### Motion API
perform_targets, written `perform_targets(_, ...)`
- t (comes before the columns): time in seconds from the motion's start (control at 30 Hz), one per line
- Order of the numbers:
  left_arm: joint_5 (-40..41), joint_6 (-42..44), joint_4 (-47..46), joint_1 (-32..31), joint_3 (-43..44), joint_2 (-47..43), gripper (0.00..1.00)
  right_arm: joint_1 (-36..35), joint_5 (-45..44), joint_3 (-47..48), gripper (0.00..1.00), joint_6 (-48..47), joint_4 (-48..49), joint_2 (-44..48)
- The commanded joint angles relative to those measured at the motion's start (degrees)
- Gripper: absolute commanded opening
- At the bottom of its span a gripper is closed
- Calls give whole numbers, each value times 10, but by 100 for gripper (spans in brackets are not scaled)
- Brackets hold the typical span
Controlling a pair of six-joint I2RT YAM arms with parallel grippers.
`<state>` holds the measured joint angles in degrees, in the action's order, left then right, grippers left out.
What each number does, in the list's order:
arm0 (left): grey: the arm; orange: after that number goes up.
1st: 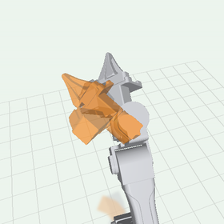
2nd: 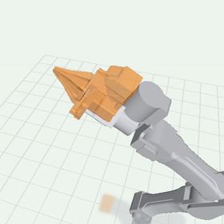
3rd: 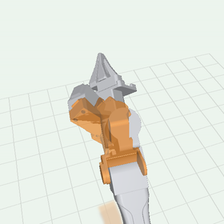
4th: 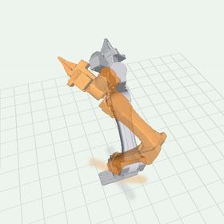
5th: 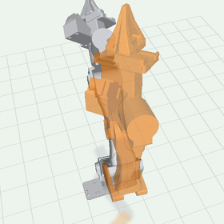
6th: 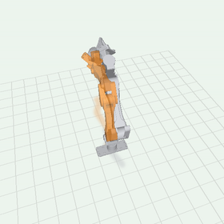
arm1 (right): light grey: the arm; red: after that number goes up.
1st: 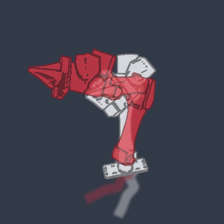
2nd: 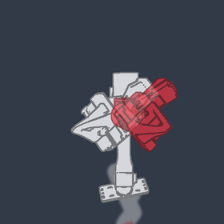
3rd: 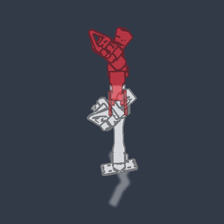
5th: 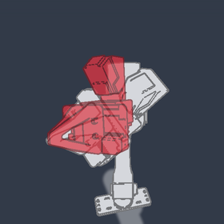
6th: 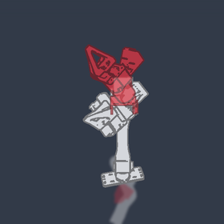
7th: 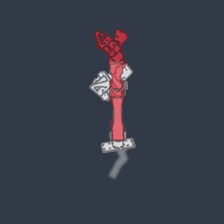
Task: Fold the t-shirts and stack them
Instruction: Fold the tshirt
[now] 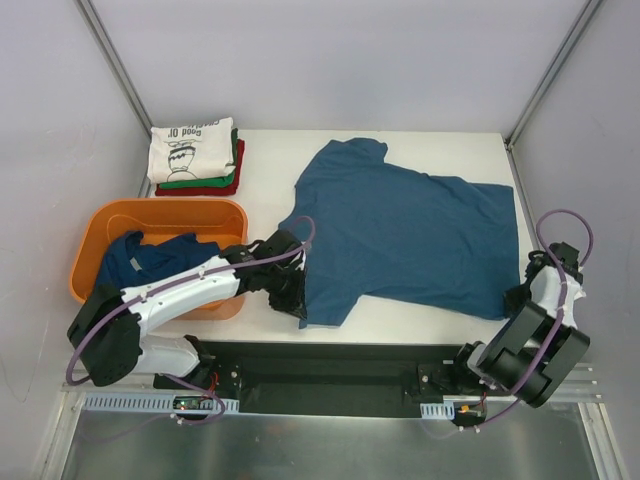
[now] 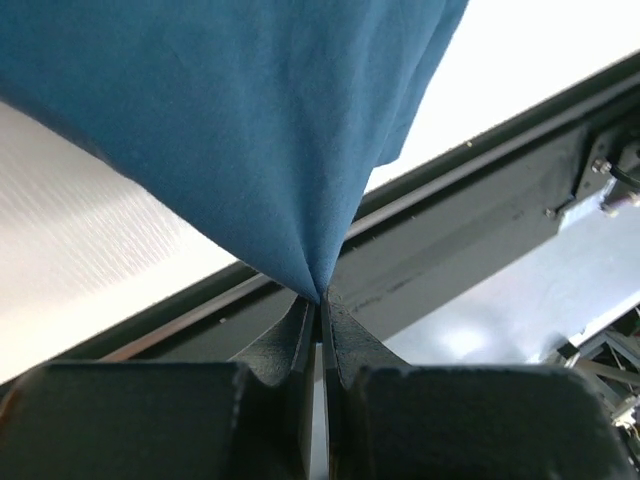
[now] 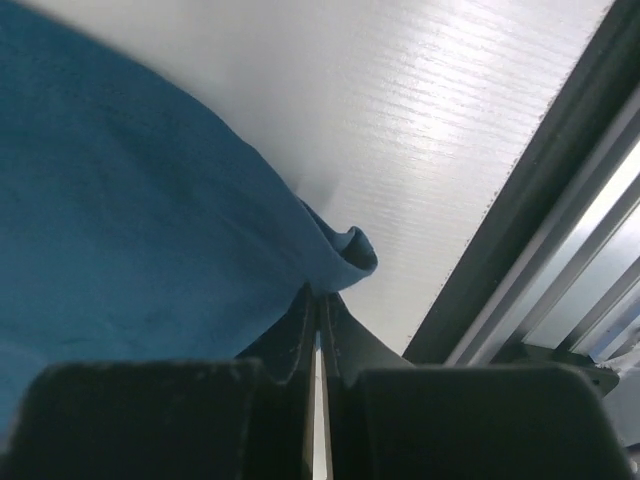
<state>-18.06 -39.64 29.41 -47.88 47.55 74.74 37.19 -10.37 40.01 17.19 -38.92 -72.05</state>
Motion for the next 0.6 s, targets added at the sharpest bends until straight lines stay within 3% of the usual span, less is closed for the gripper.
perform_targets(0.0,-33,11,31,14,-4,-33,0,4,-10,-9,1,-15,-38,50)
perform_targets(0.17,-37,44,25,61,48,-7,0,4,17,16,1,-24,-45,45)
perform_targets(0.57,-104,130,3,139,293,168,0,-23,49,124,1,-37,-97,2)
